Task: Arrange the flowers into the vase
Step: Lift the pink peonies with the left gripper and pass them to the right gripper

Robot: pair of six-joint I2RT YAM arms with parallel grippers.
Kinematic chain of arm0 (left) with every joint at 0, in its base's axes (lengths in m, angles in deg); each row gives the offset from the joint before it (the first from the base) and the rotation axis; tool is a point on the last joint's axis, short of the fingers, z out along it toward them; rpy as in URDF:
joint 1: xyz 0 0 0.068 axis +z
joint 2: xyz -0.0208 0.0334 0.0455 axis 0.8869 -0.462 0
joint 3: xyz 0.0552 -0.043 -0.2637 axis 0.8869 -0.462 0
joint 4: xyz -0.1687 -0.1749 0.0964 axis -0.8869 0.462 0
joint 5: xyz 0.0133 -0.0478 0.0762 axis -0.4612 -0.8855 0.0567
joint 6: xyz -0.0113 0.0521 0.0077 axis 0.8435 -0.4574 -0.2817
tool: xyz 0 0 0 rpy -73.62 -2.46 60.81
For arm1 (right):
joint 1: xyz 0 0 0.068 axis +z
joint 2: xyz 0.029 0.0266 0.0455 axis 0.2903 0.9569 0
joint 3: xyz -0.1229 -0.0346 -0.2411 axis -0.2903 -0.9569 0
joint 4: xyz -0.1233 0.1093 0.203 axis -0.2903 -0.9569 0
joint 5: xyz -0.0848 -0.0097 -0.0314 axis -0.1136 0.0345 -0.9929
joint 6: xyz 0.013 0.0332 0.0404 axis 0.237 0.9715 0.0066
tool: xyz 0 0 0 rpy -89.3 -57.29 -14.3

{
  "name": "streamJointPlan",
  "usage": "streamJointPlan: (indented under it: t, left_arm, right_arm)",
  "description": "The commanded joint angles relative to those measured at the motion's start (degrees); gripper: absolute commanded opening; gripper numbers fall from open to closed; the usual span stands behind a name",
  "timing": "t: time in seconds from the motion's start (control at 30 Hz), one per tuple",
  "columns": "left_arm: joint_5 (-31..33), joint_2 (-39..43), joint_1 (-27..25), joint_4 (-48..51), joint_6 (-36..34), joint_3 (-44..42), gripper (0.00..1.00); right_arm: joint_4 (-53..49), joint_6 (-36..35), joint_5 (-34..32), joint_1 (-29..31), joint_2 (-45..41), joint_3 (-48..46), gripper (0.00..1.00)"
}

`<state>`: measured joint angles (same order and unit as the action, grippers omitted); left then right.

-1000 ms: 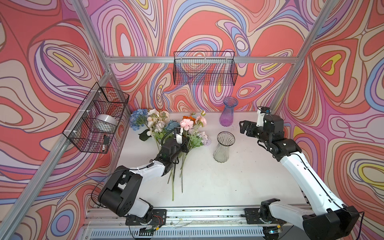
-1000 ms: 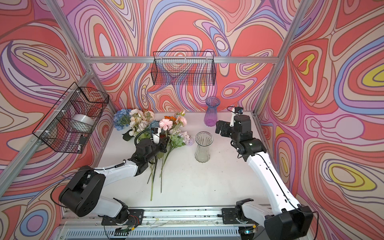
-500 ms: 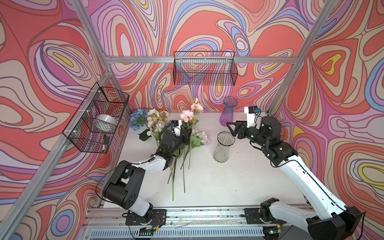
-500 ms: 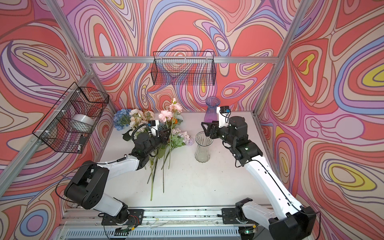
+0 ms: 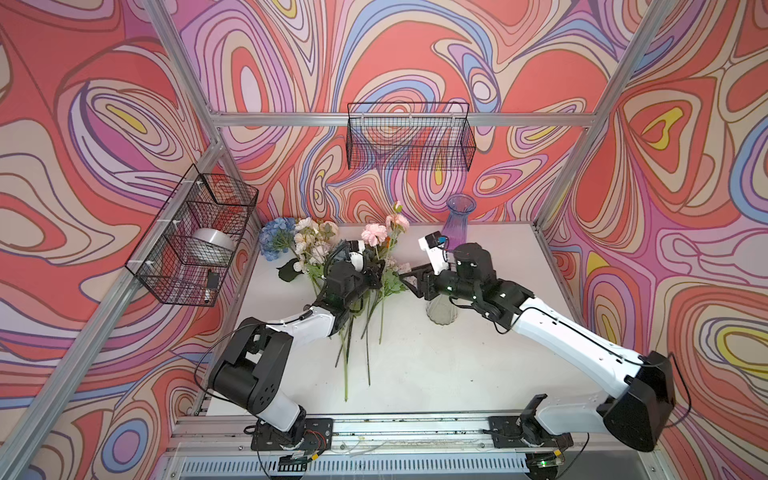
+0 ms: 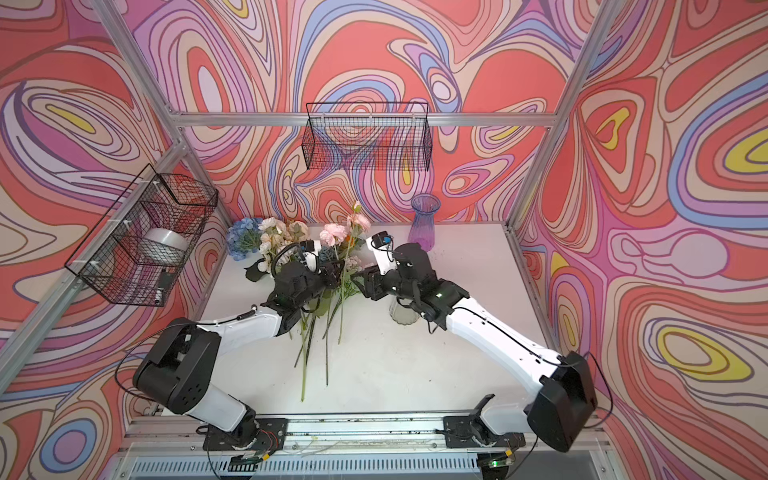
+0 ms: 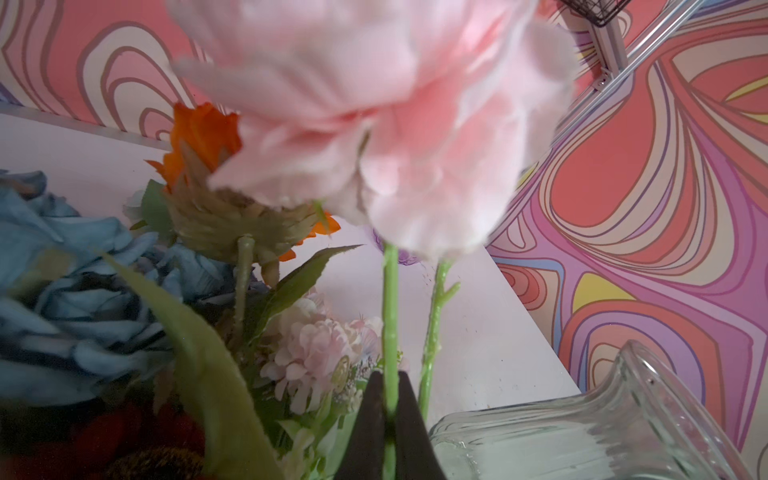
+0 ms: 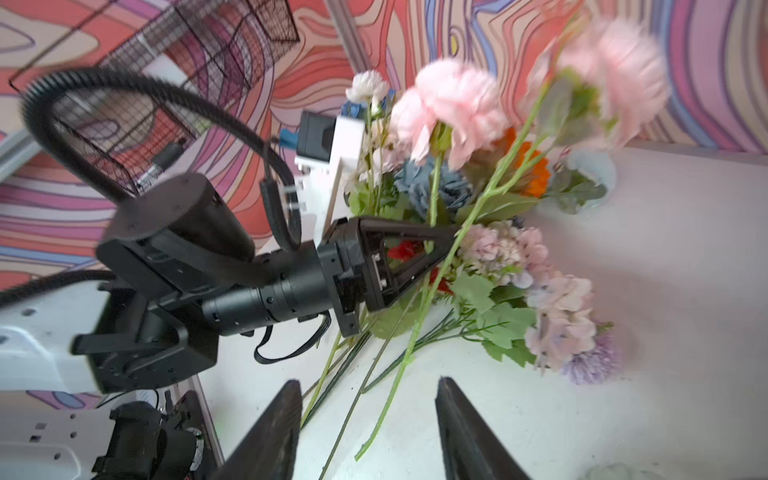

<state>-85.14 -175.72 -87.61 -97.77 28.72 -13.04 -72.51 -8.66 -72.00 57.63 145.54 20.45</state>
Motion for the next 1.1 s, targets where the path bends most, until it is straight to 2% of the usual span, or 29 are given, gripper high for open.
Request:
streamJointPlan:
  t: [0.0,0.1,0.27,0.53,0.6,0.77,0.8,0.87,1.0,1.03,1.07]
  left_arm:
    - [3.3,5.6,0.0,2.2,2.2,-0.4,0.00]
    - [4.3,9.5,0.0,2.3,2.7,-1.9,0.00]
    - [5.7,14.9,-1.0,2.4,2.5,-4.3,0.00]
    - [7.2,18.1,-3.2,0.4,2.0,-7.4,0.00]
    - [7.0,18.5,-3.3,-0.6,2.4,-8.0,0.00]
    - [6.5,19.1,-3.7,-1.0,2.5,-8.2,0.00]
    - [6.5,19.1,-3.8,-1.1,2.5,-8.2,0.00]
    - [6.5,19.0,-3.8,-1.4,2.6,-8.3,0.00]
    - [6.2,18.7,-4.0,-2.3,3.4,-8.5,0.00]
    - [6.1,18.7,-4.0,-2.4,3.6,-8.5,0.12]
    - [5.9,18.8,-4.0,-2.5,3.6,-8.6,0.28]
  right_arm:
    - [-0.8,0.6,-3.4,3.0,5.0,2.8,0.53]
    - [-1.2,3.0,-5.2,3.7,9.0,4.3,0.51]
    - [2.2,5.3,-4.9,4.0,13.0,5.7,0.54]
    - [4.7,5.7,-3.0,4.0,16.6,8.8,0.50]
    - [5.0,5.9,-3.0,4.0,17.4,9.3,0.43]
    - [5.0,6.2,-2.5,3.9,19.2,10.5,0.08]
    - [4.9,6.4,-2.1,4.0,19.4,10.6,0.04]
    - [5.0,6.8,-1.4,3.9,19.7,10.7,0.00]
    - [4.8,7.0,-1.0,4.0,19.8,10.6,0.00]
    - [4.8,7.0,-1.2,4.0,19.6,10.4,0.00]
    - [5.0,7.0,-1.5,4.0,19.5,10.3,0.00]
